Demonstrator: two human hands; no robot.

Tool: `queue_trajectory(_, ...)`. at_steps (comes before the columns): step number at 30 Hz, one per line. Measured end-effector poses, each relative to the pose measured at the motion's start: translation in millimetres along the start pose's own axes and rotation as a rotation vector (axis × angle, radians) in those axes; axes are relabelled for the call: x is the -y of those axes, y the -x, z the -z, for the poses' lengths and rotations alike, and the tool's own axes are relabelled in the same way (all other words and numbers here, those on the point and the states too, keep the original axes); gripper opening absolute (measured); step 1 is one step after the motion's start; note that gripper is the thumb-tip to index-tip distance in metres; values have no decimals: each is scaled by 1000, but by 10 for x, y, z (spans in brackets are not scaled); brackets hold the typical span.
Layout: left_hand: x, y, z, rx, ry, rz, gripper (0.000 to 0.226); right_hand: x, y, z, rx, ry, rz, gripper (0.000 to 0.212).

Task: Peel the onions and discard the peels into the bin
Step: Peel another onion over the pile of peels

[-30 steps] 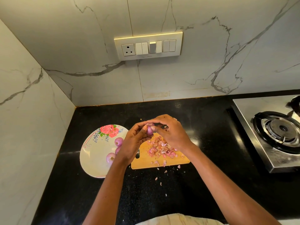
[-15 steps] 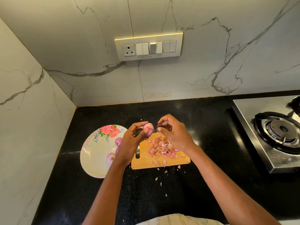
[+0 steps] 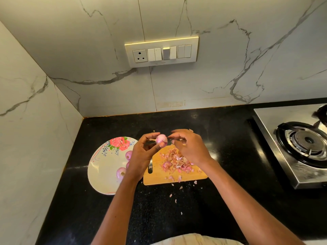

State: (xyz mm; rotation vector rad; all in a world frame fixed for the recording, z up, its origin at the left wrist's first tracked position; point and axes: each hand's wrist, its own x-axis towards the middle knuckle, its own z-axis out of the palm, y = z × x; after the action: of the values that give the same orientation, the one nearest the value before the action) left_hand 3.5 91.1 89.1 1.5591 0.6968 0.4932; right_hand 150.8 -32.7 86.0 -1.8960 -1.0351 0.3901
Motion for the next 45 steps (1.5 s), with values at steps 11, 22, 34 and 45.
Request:
queue_trajectory(11, 4, -1, -52, -5, -30, -26, 40, 7, 6, 13, 21, -260, -45, 17)
queue_trajectory(22, 17, -56, 32, 49, -86, -54, 41, -18, 18, 18, 5, -201, -32, 12)
queue_trajectory(34, 32, 51, -29, 17, 63, -59, 39, -48, -32, -44, -30, -114, -54, 8)
queue_trajectory(45, 52, 16, -21, 42, 87, -12, 48, -44, -27, 4, 10, -95, -57, 20)
